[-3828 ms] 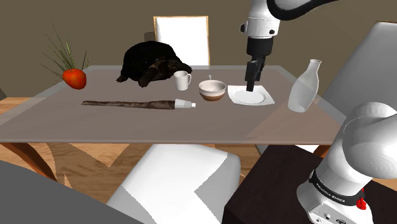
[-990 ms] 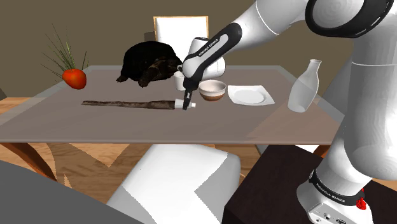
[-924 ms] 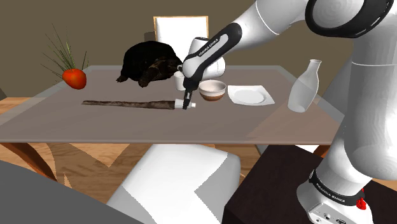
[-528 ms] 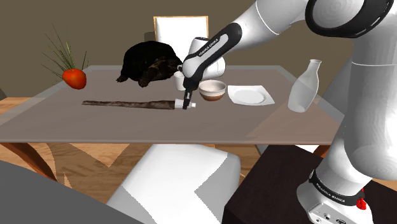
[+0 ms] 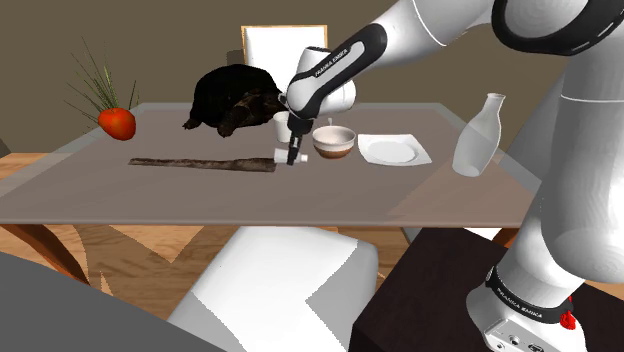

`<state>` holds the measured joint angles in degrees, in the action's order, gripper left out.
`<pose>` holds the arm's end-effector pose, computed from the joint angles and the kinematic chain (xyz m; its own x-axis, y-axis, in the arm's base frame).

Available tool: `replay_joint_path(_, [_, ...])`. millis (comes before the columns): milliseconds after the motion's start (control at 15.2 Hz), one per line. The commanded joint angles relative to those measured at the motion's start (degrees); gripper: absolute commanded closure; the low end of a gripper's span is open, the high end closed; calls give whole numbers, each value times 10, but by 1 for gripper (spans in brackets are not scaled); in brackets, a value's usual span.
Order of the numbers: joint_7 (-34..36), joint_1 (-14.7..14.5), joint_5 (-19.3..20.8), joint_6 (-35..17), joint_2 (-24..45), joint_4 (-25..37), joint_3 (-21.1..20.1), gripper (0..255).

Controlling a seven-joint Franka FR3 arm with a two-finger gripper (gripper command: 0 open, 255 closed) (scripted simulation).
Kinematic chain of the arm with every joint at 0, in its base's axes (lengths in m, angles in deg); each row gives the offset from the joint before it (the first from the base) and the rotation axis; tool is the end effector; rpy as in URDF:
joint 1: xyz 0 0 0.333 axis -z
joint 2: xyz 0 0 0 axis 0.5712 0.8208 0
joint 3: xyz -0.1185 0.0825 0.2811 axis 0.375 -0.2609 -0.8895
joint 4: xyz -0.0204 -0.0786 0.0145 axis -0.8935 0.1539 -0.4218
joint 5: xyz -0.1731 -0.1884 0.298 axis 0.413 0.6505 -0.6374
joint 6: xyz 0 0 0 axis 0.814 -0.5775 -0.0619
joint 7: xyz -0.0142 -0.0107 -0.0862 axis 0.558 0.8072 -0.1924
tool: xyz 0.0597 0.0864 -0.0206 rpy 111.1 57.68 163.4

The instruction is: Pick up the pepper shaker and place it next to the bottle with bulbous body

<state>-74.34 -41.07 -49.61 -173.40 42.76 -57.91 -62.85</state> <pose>0.6237 0.0183 0.3514 0.7232 0.6367 0.2675 0.6392 -0.7638 0.0900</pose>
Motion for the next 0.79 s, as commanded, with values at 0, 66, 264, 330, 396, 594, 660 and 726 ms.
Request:
replay_joint_path(0, [4,-1,4,13,-8,5,1,255])
replay_joint_path(66, [6,-2,6,19,-12,8,2,255])
replay_joint_path(264, [12,-2,11,39,-23,16,4,255])
replay_joint_path(330, [13,-3,13,46,-27,19,4,255])
replay_joint_path(396, [15,-3,14,52,-31,22,5,255])
replay_joint_path(594, [20,-4,19,73,-41,33,6,255])
replay_joint_path(660, [21,-4,20,80,-44,36,7,255])
replay_joint_path(726, [23,-4,22,86,-47,40,7,255])
